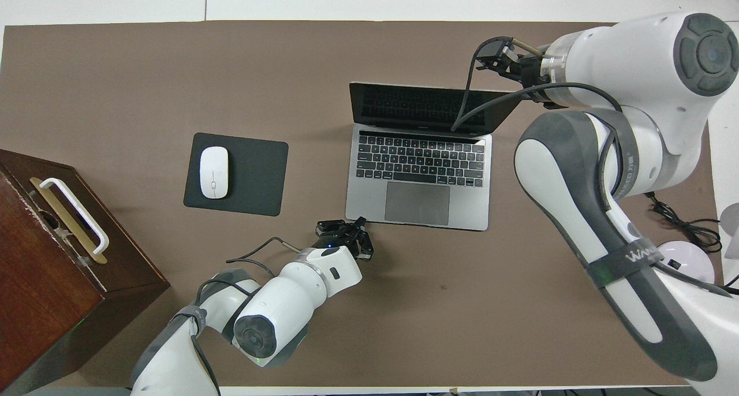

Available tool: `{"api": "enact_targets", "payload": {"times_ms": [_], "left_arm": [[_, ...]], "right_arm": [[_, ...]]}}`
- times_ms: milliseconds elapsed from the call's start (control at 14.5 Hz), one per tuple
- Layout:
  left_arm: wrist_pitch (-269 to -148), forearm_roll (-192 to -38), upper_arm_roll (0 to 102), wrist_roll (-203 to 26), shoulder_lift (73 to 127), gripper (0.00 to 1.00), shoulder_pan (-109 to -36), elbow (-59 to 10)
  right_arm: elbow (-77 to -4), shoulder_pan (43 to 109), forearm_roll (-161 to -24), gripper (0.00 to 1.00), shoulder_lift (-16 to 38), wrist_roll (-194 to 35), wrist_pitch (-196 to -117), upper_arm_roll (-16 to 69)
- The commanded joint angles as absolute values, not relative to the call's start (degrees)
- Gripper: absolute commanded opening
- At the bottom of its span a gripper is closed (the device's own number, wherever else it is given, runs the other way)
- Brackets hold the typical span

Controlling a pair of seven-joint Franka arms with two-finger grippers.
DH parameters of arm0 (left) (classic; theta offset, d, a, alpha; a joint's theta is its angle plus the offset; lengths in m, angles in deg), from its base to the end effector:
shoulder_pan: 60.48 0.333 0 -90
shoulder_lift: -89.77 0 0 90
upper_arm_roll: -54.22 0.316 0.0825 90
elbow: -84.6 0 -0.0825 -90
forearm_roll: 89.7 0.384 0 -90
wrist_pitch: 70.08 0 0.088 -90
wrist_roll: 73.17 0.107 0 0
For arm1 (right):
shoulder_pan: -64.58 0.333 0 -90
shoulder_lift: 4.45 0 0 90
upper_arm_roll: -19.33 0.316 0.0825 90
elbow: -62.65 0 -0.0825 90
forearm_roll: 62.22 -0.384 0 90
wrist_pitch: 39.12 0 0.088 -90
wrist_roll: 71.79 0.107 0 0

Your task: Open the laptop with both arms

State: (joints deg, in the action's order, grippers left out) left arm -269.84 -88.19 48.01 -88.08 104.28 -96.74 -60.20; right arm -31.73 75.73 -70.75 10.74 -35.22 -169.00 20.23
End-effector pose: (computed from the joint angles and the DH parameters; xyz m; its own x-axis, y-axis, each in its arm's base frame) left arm 0.3728 -0.3456 0.2647 0.7163 -0.3129 0.6237 -0.5239 -0.8315 0.1844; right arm 0.6563 0.1429 0.4960 0.8446 -0.5015 0.1874 -0.4308 -0.8445 -0.3181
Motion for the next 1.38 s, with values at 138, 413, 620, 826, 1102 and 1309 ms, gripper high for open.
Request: {"api": "enact_targets", "payload": {"times_ms": [138,413,620,826,1102,1309], "left_arm": [[-270.65,-86.71,47.98,-88.28,107.00,0.00,-95.28,-59.10],[-270.56,-86.80,47.90,-88.63,107.00,0.00,-95.46,-59.27],[-270.56,-86.80,47.90,-89.16,106.74,0.00,-95.81,-60.68],[-270.47,-86.80,47.90,-91.53,105.86,0.00,-96.34,-61.99],[-270.39,-86.80,47.63,-94.52,103.76,0.00,-96.51,-63.66],[-270.39,-86.80,47.63,-98.91,102.17,0.00,-97.92,-65.34]], "right_arm": [[-28.67,71.53,-69.69,1.00,11.20,-46.53,-162.01,20.56],[-28.67,63.37,-67.68,1.00,6.81,-65.77,-150.86,20.03],[-29.55,52.66,-64.86,1.00,0.75,-83.51,-143.04,20.03],[-30.24,44.73,-64.33,1.00,-4.26,-94.88,-140.64,19.94],[-32.88,45.14,-62.92,1.00,-7.00,-90.63,-138.17,20.47],[-33.50,51.28,-63.01,1.00,-7.00,-80.26,-139.49,20.82]]}}
